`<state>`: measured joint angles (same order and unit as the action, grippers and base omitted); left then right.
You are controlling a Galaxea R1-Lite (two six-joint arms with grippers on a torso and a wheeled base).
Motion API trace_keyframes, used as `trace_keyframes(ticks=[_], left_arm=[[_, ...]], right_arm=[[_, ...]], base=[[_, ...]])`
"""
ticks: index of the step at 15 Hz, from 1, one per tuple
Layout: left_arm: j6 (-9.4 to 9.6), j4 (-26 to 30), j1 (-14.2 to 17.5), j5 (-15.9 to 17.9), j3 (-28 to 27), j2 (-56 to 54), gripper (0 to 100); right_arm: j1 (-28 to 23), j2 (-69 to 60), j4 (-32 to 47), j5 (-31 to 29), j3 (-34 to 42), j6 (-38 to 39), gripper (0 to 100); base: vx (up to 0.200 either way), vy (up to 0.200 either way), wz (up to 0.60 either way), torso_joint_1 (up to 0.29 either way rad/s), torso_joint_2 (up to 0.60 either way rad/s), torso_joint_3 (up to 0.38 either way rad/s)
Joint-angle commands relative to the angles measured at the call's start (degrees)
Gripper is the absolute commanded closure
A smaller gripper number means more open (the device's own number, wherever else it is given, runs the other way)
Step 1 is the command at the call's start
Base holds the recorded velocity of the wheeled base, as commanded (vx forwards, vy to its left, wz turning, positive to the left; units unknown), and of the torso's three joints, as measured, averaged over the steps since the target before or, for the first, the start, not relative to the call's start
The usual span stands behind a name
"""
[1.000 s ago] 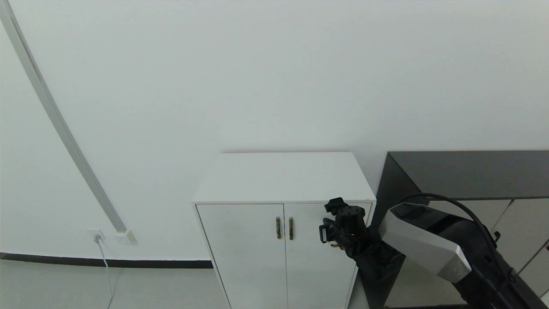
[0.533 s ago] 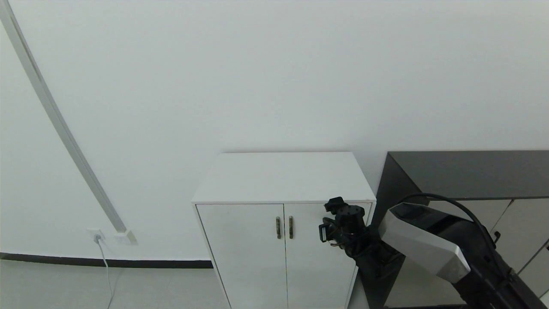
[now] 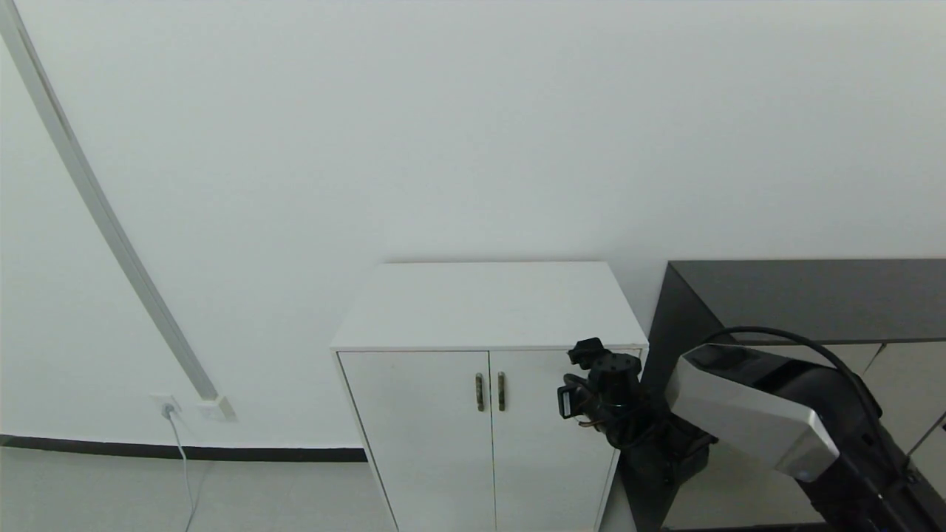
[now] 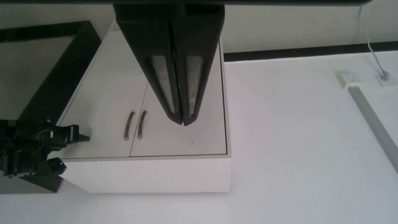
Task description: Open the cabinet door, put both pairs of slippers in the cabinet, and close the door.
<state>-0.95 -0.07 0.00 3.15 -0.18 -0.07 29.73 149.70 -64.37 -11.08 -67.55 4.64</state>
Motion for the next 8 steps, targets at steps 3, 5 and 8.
trace_keyframes(ticks=[3, 5, 8], left_arm=[[-0.02, 0.0, 0.0, -0.1, 0.0, 0.1, 100], [-0.02, 0.0, 0.0, -0.1, 0.0, 0.1, 100], [-0.02, 0.0, 0.0, -0.1, 0.0, 0.1, 100]], right_arm=[[0.4, -21.0, -10.1, -0.3, 24.2, -0.1, 100], [-2.3, -28.5, -14.6, -0.3, 35.6, -0.1, 100], [-6.1, -36.0, -19.9, -0.3, 48.6, -0.3, 100]], base=[[0.000, 0.000, 0.00, 0.000, 0.00, 0.000], [0.000, 0.000, 0.00, 0.000, 0.00, 0.000], [0.000, 0.000, 0.00, 0.000, 0.00, 0.000]])
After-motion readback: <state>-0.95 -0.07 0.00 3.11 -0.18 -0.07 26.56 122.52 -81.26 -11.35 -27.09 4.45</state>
